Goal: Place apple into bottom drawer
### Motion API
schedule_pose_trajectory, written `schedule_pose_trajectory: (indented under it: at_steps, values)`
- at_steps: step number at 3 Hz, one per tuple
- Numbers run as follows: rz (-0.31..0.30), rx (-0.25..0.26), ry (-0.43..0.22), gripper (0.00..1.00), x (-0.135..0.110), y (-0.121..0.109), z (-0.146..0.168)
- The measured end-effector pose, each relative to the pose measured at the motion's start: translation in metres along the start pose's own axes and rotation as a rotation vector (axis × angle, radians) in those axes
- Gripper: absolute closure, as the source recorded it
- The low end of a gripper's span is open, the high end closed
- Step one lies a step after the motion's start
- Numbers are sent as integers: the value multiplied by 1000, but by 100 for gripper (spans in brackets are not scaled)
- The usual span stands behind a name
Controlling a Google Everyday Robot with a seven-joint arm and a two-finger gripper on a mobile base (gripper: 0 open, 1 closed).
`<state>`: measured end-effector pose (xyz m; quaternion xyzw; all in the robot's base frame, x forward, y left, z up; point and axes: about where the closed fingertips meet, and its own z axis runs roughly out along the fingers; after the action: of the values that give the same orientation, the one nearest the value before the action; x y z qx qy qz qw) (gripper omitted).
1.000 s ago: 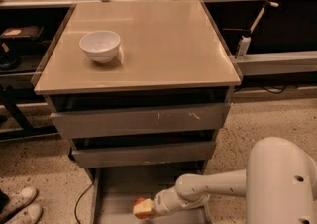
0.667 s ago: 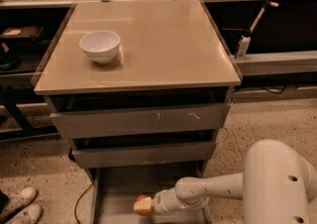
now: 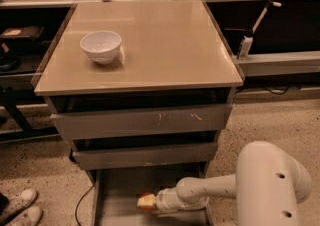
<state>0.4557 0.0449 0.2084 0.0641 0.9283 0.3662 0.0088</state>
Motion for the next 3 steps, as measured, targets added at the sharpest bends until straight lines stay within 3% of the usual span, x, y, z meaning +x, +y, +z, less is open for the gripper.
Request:
schedule_pose_trajectory:
  at_steps: [3]
  values:
    - [113, 42, -15, 100, -27, -37, 43]
